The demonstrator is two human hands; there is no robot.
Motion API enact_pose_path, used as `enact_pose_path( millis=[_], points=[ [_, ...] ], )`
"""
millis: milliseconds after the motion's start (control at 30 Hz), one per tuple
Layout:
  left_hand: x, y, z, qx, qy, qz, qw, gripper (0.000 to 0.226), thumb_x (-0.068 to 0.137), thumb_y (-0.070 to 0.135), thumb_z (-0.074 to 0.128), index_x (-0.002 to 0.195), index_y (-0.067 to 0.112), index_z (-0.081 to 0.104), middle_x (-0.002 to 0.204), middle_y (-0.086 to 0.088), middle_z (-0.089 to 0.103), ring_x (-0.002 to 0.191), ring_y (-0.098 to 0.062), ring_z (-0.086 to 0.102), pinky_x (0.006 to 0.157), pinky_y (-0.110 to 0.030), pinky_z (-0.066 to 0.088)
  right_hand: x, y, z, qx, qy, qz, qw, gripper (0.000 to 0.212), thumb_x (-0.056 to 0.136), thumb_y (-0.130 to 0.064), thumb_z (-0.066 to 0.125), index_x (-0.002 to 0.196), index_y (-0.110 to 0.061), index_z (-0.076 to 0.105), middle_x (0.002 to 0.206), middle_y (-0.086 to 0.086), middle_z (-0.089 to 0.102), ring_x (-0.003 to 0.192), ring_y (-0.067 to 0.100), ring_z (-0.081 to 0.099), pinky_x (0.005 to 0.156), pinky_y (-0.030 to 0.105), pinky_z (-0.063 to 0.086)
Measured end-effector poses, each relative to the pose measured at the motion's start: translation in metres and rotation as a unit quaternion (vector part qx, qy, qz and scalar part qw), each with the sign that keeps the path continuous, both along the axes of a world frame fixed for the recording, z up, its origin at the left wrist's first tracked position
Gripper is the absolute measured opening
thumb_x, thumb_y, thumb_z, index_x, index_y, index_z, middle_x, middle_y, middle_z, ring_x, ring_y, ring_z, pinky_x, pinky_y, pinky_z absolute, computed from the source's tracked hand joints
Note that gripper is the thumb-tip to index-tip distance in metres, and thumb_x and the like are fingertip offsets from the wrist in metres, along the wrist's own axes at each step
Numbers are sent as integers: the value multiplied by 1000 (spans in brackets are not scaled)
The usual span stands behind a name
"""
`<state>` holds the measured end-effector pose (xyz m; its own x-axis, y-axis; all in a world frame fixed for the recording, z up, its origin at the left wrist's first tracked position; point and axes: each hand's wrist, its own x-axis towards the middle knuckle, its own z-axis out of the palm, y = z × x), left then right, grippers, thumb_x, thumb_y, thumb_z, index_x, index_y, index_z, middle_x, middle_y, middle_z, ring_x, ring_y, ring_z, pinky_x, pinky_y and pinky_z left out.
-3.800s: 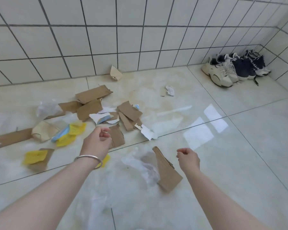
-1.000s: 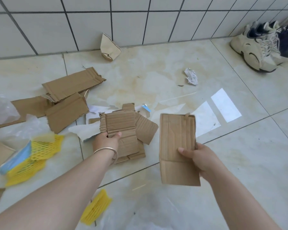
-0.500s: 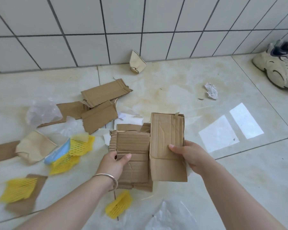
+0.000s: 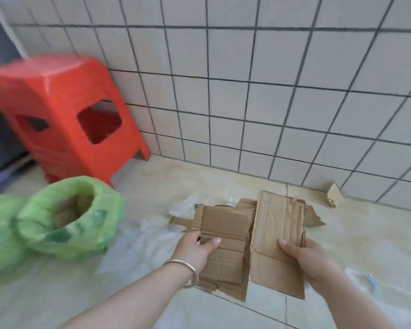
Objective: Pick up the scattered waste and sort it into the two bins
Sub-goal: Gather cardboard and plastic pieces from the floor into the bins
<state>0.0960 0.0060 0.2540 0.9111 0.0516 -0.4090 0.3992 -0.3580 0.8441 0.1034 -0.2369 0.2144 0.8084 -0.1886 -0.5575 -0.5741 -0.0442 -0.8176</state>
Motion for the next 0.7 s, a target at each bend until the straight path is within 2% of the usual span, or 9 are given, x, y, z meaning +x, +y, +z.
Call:
enact_pose_path(
  millis=[67,167,233,367,467,533,600,700],
  points=[
    [-2,41,24,0,-28,51,998,3,85,24,64,86,23,62,94,-1,69,85,-17,63,77,-25,48,16,41,22,3,-23,9,1000,51,67,-32,81,111,-12,62,104,5,71,98,29,65,95,48,50],
    [-1,100,53,26,-69,107,992,7,84,26,64,82,21,59,83,1,67,79,-18,61,68,-23,45,39,106,55,14,-51,3,999,43,77,-23,75,115,-11,60,110,9,68,101,31,63,95,48,49],
    [3,138,65,30,-89,145,985,9,84,27,64,84,19,59,82,1,65,83,-21,62,72,-26,46,51,155,75,7,-75,11,997,44,78,-24,73,118,-12,58,115,11,66,104,32,62,96,52,48],
    [18,209,71,37,-122,225,966,13,84,24,65,90,17,55,81,5,60,81,-17,56,67,-19,34,73,256,101,-3,-139,43,989,43,86,-18,64,127,-10,50,124,11,60,114,32,57,100,46,45],
    [33,263,66,28,-135,290,947,34,82,17,67,111,14,51,94,2,64,89,-20,61,74,-21,38,90,329,106,-1,-152,87,984,43,89,-12,59,130,-7,47,127,13,57,116,33,54,97,43,45],
    [43,299,60,18,-140,328,934,51,80,16,68,126,14,44,102,0,66,92,-20,62,82,-26,43,101,375,103,-3,-149,123,981,39,89,-9,58,127,-7,50,122,14,60,112,33,56,93,42,47],
    [56,333,52,10,-138,362,922,45,82,14,66,124,13,51,101,-2,67,87,-17,58,79,-22,39,112,419,97,-9,-141,157,977,34,88,-6,57,122,-8,54,111,12,61,102,31,58,87,38,47],
    [72,379,41,11,-113,403,908,32,84,19,65,115,9,63,109,-12,69,87,-24,58,76,-24,37,128,476,83,-21,-131,199,971,20,88,-3,56,107,-9,54,101,11,58,89,26,54,80,35,46]
  ],
)
